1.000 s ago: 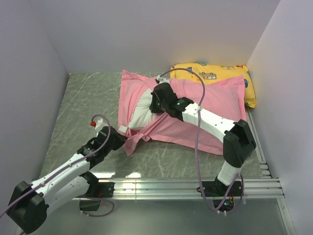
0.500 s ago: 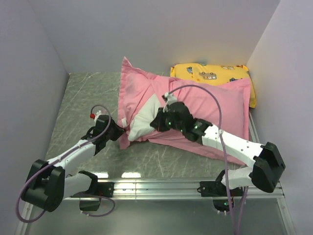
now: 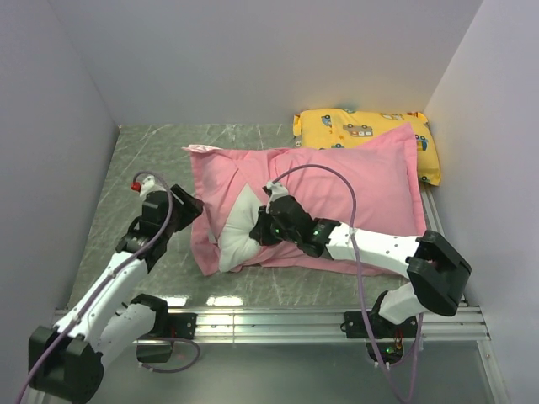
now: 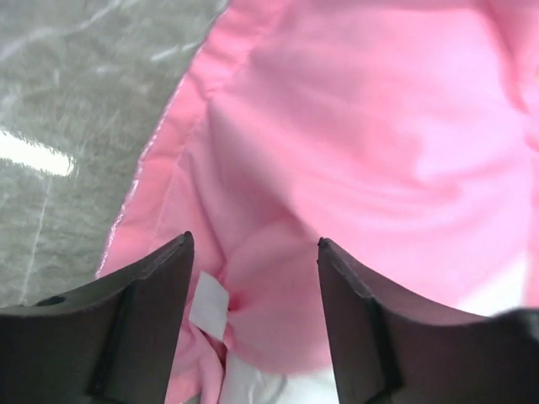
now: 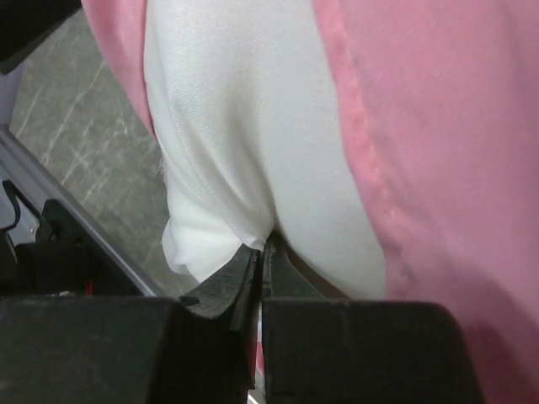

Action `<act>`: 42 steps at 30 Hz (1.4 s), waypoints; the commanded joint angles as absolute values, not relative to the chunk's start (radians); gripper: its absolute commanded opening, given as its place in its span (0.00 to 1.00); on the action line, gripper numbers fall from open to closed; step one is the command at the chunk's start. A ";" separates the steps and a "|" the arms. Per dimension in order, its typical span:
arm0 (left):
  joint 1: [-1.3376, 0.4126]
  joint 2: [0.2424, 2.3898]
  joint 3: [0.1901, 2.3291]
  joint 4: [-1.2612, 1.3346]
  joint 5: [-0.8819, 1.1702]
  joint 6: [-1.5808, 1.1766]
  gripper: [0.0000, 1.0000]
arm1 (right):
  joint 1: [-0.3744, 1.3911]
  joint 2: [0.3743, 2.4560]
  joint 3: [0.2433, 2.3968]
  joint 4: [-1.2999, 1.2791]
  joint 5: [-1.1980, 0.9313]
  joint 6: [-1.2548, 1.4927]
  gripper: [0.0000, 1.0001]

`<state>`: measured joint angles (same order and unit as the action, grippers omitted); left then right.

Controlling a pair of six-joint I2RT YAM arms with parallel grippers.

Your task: Remove the pillowcase from the pillow

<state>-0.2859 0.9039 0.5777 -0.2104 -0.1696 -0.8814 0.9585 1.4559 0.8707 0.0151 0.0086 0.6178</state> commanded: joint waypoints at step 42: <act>-0.183 1.715 1.279 -0.126 -0.382 -0.686 0.01 | 0.996 0.959 0.615 -0.247 0.100 0.646 0.00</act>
